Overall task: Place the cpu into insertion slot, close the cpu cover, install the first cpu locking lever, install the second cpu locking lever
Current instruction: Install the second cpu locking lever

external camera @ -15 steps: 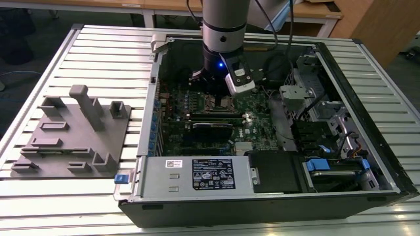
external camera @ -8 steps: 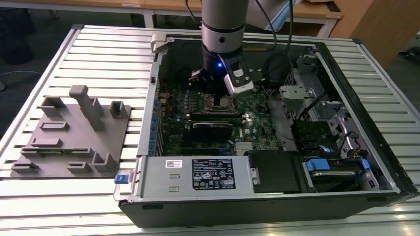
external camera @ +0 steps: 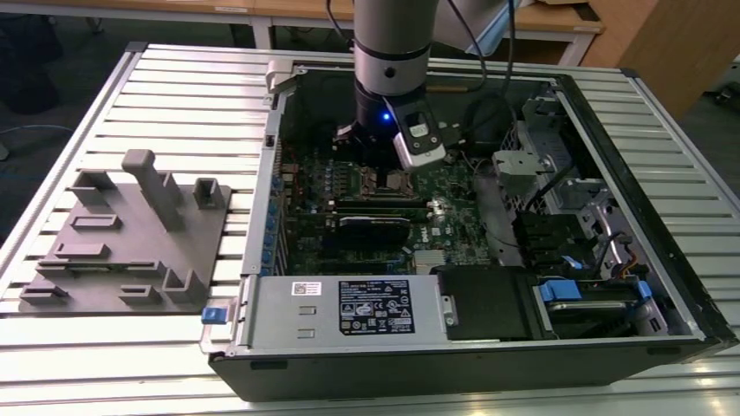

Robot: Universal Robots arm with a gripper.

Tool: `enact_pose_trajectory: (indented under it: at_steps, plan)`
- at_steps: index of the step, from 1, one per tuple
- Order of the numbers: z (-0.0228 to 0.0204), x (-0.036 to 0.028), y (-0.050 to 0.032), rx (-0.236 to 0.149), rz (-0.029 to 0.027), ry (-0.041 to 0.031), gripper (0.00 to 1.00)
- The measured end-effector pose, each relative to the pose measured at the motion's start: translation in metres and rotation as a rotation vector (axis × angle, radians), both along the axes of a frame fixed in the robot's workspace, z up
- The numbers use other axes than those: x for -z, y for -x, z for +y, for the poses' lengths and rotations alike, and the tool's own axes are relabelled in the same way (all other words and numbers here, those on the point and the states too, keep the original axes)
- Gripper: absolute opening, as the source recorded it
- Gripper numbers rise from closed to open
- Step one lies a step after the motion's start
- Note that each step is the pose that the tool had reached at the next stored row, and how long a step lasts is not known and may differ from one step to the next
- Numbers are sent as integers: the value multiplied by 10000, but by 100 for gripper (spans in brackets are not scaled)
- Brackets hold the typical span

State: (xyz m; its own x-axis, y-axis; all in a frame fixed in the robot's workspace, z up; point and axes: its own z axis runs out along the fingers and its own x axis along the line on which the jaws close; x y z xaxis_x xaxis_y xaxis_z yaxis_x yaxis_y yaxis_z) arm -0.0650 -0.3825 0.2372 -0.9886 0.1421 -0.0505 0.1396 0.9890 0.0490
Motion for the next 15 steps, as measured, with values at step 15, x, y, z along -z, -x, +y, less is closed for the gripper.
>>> enact_pose_trajectory:
  at_steps: [15]
  plan:
    - [1, 28, 10, 3, -2, -3, 10]
